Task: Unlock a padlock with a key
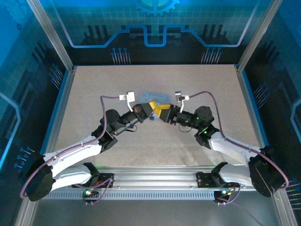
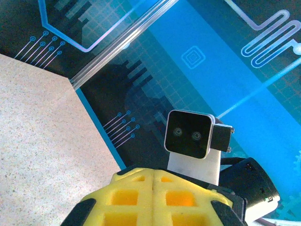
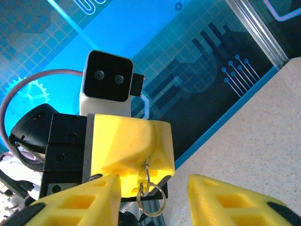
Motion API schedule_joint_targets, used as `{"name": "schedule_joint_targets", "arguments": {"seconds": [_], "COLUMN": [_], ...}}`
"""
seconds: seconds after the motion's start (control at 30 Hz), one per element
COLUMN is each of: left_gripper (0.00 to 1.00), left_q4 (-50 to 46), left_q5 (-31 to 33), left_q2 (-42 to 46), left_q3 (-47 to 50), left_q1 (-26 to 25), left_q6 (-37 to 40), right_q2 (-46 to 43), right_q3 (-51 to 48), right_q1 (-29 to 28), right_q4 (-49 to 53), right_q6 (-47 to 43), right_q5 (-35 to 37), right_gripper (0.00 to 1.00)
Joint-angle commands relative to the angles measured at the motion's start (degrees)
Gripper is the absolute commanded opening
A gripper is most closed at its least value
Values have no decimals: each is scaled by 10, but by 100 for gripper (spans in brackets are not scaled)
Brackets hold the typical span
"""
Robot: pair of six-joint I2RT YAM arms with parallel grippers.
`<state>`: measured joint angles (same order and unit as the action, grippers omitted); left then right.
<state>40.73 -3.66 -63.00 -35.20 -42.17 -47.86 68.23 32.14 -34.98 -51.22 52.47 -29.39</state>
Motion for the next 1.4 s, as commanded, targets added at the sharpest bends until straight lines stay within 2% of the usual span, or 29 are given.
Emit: {"name": "schedule_joint_targets", "arguments": {"seconds": [0.0,0.3,0.6,0.77,0.93,1.03,1.13,1.2,1.37], "left_gripper": [0,0,0,0,12,26,42,56,73], "left_q4": [30,35,43,36,17,-14,-78,-140,-282], "left_q5": [15,18,27,36,44,51,65,81,112], "left_q2": [-1,-3,2,15,32,47,70,90,128], "left_q3": [7,12,20,26,31,33,30,27,26], "left_q1": [-4,-4,-4,-4,-4,-4,-4,-2,9], "left_q6": [9,5,5,9,20,33,53,72,113], "right_q2": [15,30,25,6,-23,-46,-70,-79,-68], "right_q3": [17,22,17,8,10,19,37,45,61], "right_q1": [-9,-13,-13,-9,-2,0,2,8,42], "right_q4": [-26,-38,-20,7,68,142,253,316,413], "right_q6": [6,17,15,4,-27,-66,-128,-162,-201], "right_q5": [-7,-1,6,17,23,28,41,43,22], "right_gripper": [38,24,6,1,0,0,0,0,0]}}
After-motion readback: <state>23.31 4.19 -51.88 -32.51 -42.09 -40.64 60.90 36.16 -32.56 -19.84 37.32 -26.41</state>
